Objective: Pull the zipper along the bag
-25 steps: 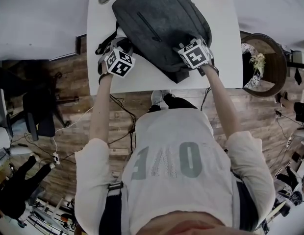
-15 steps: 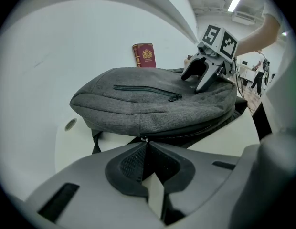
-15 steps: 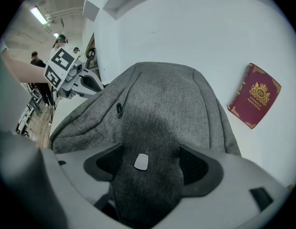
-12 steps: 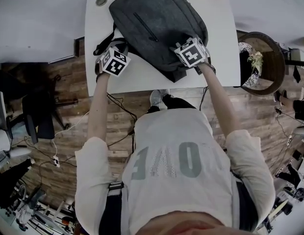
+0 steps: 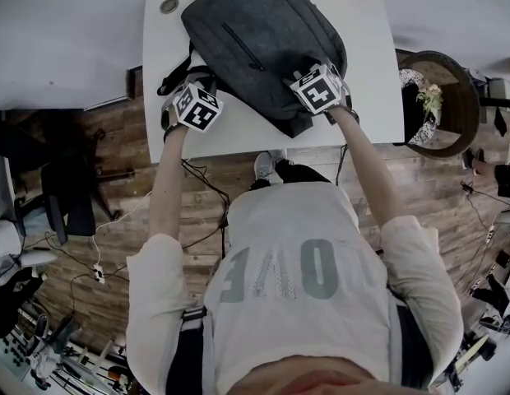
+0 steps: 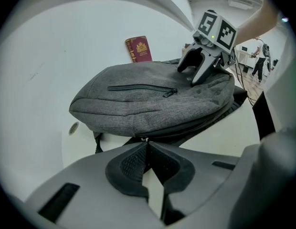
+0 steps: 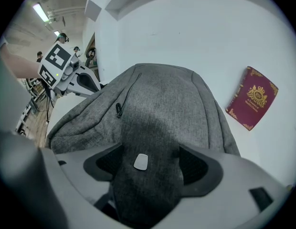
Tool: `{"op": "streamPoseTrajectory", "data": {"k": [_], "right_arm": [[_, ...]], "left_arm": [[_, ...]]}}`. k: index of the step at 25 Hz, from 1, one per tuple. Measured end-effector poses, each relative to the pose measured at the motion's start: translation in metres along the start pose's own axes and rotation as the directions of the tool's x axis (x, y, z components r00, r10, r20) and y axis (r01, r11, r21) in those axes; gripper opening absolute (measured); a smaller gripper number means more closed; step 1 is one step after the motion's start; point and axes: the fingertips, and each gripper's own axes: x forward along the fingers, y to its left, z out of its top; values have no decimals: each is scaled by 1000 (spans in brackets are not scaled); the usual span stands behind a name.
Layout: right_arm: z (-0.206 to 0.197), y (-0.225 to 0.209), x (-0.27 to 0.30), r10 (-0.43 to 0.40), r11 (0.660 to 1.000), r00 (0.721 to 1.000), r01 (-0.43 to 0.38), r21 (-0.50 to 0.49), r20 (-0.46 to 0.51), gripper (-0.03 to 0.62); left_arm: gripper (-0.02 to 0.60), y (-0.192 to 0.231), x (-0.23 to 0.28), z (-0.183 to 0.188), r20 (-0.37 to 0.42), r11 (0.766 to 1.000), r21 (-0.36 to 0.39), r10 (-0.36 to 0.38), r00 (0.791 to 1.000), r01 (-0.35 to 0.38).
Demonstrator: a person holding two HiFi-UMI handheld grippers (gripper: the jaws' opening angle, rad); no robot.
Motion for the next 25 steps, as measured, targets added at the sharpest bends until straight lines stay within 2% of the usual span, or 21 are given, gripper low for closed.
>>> {"op": "streamPoseTrajectory", "data": {"k": [4, 10, 15, 19, 25], "right_arm": [[0, -1, 0, -8, 1000, 1000, 8, -1, 8, 376], [-1, -1, -1, -9, 1000, 1000, 9, -2, 8, 376], [-1, -2, 0, -7, 1000, 1000, 7, -1, 7, 376], [-2, -3, 1, -7, 1000, 1000, 7, 0, 5, 376], [-2, -4, 1, -11, 1000, 1000, 11, -1, 5, 376]], "left_arm": [[29, -19, -6, 3, -2, 998, 48, -46, 999, 46], [29, -57, -17, 10, 18, 992, 72, -107, 994, 105], [29, -78, -20, 15, 43, 991, 19, -135, 990, 135], [29, -107, -24, 27, 77, 982, 9, -187, 979, 186], [29, -138, -32, 46, 131, 975, -17, -219, 967, 223]]}}
